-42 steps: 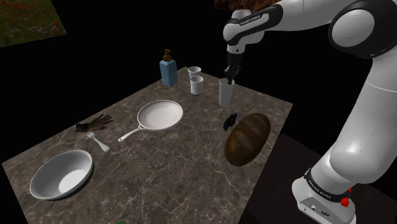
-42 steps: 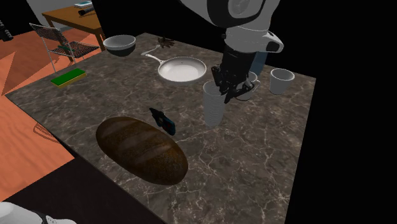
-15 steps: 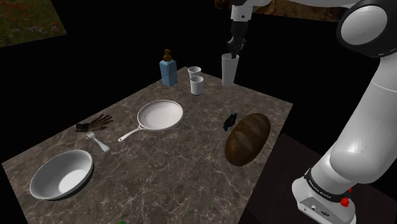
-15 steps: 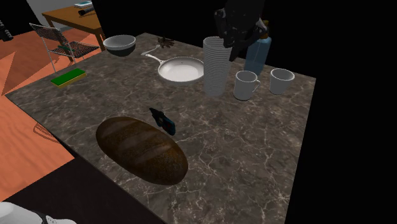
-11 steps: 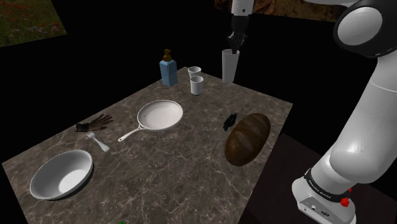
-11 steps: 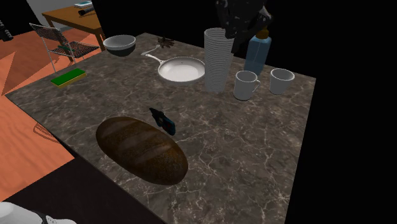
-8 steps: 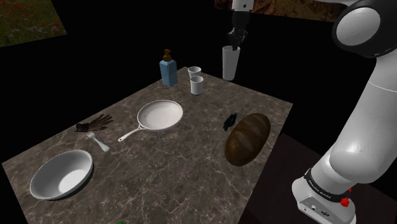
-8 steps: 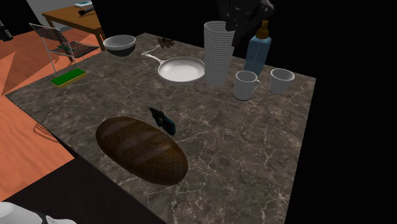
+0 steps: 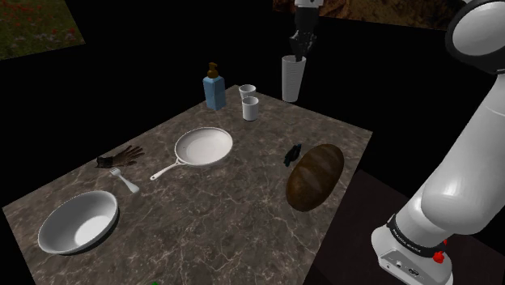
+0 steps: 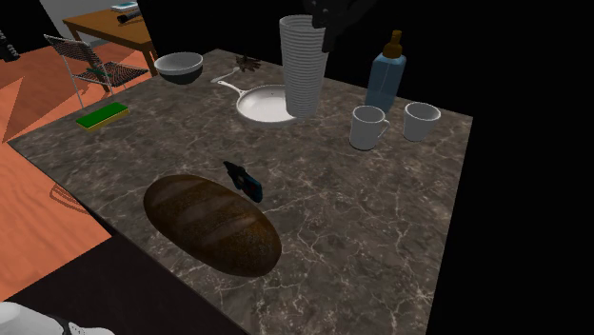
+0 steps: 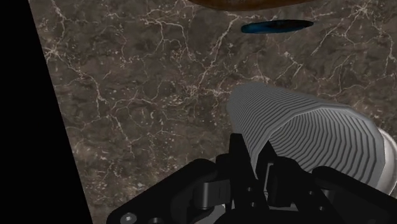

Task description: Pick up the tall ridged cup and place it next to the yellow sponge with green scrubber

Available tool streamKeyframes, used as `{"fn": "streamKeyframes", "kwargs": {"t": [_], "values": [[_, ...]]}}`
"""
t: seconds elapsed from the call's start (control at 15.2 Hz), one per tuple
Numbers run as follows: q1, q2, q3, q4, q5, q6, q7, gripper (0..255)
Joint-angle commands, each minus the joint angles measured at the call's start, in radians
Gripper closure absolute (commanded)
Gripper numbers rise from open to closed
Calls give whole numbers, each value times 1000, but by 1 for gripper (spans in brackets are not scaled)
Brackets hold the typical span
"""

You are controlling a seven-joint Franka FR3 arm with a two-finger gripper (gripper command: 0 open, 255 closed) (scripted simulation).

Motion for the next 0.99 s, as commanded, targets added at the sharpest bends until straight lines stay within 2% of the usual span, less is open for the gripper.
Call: {"fn": "streamKeyframes", "kwargs": {"t": [0.0, 0.46, 0.92], "values": [[21, -64, 15, -78, -8, 18, 35, 255], [89, -260, 92, -307, -12, 64, 177, 255], [147, -411, 184, -463, 17, 85, 324, 255]]}}
